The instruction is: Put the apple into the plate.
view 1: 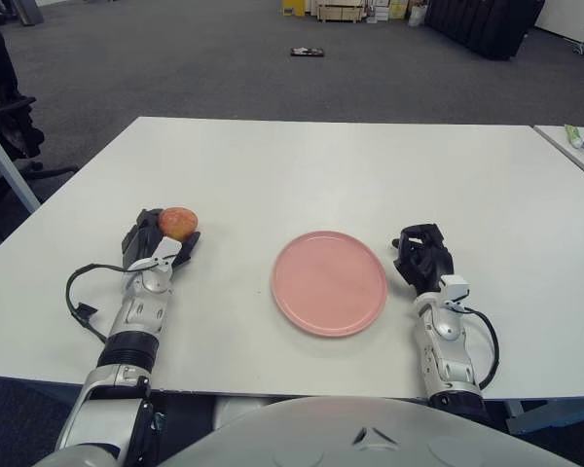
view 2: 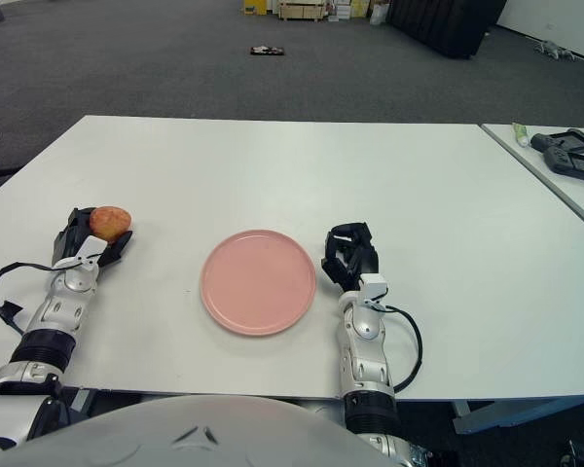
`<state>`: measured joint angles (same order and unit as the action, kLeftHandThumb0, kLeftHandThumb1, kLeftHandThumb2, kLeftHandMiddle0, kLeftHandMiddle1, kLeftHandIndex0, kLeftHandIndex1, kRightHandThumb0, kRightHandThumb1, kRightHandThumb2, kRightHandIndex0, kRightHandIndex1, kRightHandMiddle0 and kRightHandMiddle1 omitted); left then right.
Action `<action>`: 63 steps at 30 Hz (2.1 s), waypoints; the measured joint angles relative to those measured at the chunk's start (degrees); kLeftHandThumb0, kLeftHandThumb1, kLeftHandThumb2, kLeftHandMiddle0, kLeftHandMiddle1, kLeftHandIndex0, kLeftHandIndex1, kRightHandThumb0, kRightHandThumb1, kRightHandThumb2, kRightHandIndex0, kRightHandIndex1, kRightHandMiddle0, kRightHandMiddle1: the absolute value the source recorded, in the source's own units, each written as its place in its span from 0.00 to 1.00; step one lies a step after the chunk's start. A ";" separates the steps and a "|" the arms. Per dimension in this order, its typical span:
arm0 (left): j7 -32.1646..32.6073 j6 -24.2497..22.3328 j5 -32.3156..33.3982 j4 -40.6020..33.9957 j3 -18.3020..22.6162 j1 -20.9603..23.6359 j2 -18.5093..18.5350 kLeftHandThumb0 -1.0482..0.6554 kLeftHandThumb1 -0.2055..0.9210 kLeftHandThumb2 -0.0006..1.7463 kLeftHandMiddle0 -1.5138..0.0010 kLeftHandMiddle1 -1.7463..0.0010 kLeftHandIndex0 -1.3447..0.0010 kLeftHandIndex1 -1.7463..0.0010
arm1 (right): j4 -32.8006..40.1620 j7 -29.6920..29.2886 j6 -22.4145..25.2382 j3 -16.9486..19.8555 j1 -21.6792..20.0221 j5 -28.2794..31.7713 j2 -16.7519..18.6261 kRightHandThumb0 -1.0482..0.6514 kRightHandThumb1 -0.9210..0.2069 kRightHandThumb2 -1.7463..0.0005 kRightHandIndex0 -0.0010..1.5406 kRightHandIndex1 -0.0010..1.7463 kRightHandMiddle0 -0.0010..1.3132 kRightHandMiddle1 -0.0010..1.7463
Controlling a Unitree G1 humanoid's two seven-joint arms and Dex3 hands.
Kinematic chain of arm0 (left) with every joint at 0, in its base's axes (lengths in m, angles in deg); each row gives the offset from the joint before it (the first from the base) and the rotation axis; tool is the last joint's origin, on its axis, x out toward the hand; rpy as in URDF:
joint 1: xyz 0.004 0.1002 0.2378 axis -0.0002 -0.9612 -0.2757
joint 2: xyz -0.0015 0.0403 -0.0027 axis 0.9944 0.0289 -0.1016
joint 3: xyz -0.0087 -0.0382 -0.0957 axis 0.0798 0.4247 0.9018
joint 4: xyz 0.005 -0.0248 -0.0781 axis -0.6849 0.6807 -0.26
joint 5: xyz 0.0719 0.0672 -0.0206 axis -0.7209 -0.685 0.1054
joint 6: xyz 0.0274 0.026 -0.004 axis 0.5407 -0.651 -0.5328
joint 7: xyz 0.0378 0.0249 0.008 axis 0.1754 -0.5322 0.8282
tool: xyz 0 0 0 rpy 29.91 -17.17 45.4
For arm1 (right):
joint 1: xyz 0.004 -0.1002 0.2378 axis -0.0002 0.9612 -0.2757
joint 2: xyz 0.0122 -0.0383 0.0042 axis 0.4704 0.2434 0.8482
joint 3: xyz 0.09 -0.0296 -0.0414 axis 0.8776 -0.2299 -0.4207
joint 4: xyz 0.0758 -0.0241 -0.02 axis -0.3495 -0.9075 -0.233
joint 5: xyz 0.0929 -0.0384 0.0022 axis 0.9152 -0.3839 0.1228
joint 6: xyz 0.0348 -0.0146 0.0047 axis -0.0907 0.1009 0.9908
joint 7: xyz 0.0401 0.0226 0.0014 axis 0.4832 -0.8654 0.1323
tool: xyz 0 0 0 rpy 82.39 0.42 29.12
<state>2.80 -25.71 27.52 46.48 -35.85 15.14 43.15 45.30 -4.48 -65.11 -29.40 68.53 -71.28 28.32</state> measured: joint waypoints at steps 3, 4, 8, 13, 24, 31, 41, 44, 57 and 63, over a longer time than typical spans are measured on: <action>0.18 0.45 0.29 0.16 0.08 0.00 0.00 0.13 0.88 0.34 1.00 0.71 1.00 0.40 | 0.07 -0.04 0.07 -0.01 0.03 -0.02 0.00 0.40 0.13 0.58 0.32 0.78 0.21 1.00; 0.29 0.64 0.34 0.24 0.10 -0.01 0.00 0.13 0.87 0.34 1.00 0.70 1.00 0.39 | 0.11 -0.04 0.11 -0.01 0.04 -0.02 0.00 0.40 0.13 0.58 0.32 0.78 0.21 1.00; 0.93 1.84 0.53 0.78 0.18 -0.04 0.01 0.13 0.87 0.35 1.00 0.63 1.00 0.36 | 0.20 -0.05 0.16 -0.01 0.08 -0.02 -0.01 0.40 0.13 0.58 0.32 0.78 0.21 1.00; 1.99 3.89 0.62 1.72 0.26 -0.16 0.02 0.14 0.85 0.38 0.99 0.50 1.00 0.26 | 0.29 -0.08 0.17 -0.01 0.14 -0.07 -0.01 0.40 0.12 0.59 0.32 0.78 0.21 1.00; 9.10 11.20 1.48 5.86 1.39 0.01 -0.17 0.31 0.45 0.76 0.32 0.02 0.55 0.00 | 0.56 -0.15 0.16 -0.02 0.35 -0.06 -0.02 0.40 0.12 0.59 0.34 0.77 0.21 1.00; 10.92 14.15 3.50 7.05 2.22 0.60 -0.89 0.32 0.42 0.79 0.17 0.00 0.52 0.00 | 0.56 -0.15 0.17 0.04 0.38 0.04 -0.02 0.40 0.12 0.59 0.34 0.77 0.21 1.00; 10.58 16.32 6.18 7.53 3.00 0.61 -1.33 0.33 0.43 0.78 0.14 0.00 0.52 0.00 | 0.57 -0.48 0.21 0.07 0.37 0.10 -0.02 0.40 0.13 0.58 0.33 0.77 0.21 1.00; 10.50 17.06 6.49 7.79 3.04 0.61 -1.33 0.33 0.43 0.78 0.14 0.00 0.52 0.00 | 0.64 -0.64 0.36 0.07 0.36 0.10 -0.02 0.40 0.13 0.58 0.33 0.77 0.21 1.00; 9.81 18.48 7.71 8.12 3.26 0.55 -1.41 0.33 0.43 0.78 0.15 0.00 0.53 0.00 | 1.05 -0.72 1.12 0.10 0.34 0.33 -0.02 0.40 0.12 0.58 0.33 0.77 0.21 1.00; 9.50 19.48 8.54 8.31 3.49 0.53 -1.47 0.33 0.44 0.78 0.15 0.00 0.53 0.00 | 1.00 -0.67 1.03 0.12 0.30 1.02 -0.02 0.40 0.13 0.58 0.32 0.77 0.21 1.00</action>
<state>12.29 -6.23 36.06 54.79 -32.36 15.67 41.67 46.30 -5.15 -64.07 -29.28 68.83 -70.26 28.29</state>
